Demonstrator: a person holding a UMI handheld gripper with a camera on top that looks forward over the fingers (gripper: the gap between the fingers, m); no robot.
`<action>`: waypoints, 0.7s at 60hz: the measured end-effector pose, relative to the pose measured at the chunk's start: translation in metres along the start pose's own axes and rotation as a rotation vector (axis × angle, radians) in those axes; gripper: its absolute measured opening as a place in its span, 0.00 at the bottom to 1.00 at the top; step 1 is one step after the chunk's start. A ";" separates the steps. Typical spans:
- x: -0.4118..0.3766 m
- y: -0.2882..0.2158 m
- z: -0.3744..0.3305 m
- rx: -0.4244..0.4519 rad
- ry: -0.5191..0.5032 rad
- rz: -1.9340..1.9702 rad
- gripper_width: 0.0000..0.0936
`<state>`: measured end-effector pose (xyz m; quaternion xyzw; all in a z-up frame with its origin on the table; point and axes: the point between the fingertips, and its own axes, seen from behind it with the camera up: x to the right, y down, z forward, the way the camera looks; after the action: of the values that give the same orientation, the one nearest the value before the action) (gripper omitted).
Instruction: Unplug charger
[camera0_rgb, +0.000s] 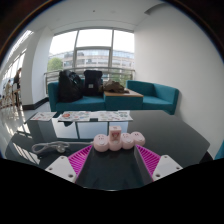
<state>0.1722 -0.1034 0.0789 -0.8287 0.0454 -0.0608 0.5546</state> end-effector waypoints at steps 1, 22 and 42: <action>0.002 -0.003 0.006 0.004 0.003 -0.001 0.87; 0.006 -0.010 0.147 -0.032 -0.039 -0.012 0.46; 0.009 -0.072 0.146 -0.008 -0.116 0.107 0.16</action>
<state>0.2034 0.0562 0.0902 -0.8294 0.0575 0.0171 0.5555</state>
